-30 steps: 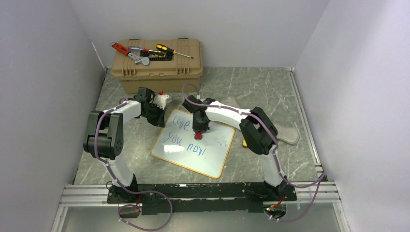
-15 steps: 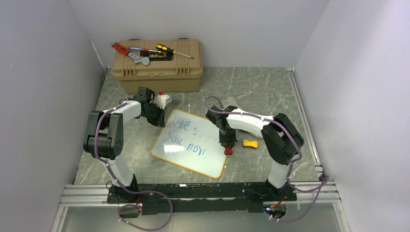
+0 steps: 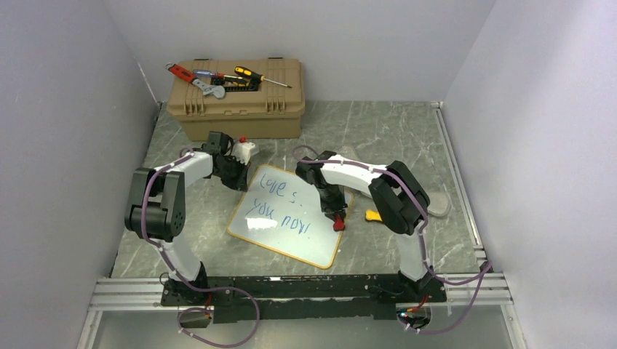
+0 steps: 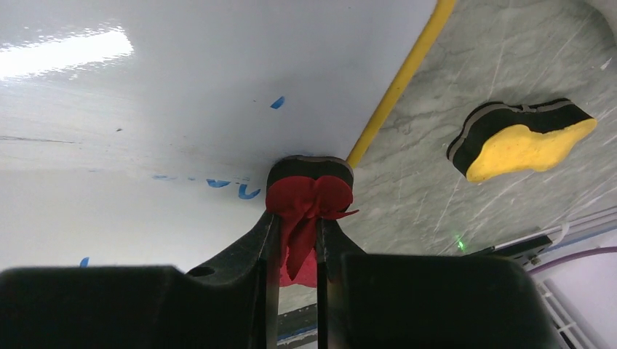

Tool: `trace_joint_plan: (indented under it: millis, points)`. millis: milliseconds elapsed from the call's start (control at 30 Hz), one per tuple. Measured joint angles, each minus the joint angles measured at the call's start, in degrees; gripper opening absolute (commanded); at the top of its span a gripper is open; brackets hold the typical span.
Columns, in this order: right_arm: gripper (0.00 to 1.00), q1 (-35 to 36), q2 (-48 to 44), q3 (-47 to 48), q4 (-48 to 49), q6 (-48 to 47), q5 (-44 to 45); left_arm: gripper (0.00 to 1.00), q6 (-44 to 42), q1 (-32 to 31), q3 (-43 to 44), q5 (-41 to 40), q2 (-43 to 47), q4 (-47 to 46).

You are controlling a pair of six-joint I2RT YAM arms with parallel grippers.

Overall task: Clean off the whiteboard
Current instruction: Erase the whiteboard at the center of the board.

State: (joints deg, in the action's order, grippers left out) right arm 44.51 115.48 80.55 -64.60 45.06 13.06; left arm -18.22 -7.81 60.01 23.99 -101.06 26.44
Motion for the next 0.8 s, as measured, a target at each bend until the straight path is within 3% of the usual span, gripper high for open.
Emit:
trace_joint_plan:
  millis: [233, 633, 700, 800]
  points:
    - [0.0, 1.92, 1.68, 3.28, 0.48, 0.72, 0.17, 0.0, 0.13, 0.42, -0.98, -1.36, 1.53, 2.47]
    - [0.0, 3.54, 1.73, 5.09, 24.63, 4.07, -5.29, 0.0, 0.15, 0.5, -1.01, -1.36, 1.6, 2.99]
    - [0.0, 3.04, 0.76, 2.99, 28.17, 4.07, -6.32, 0.0, 0.13, 0.5, -1.01, -1.36, 1.6, 3.04]
    - [0.0, -0.09, -5.97, -7.54, 33.66, 4.09, -8.09, 0.0, 0.13, 0.55, -1.01, -1.31, 1.6, 3.06]
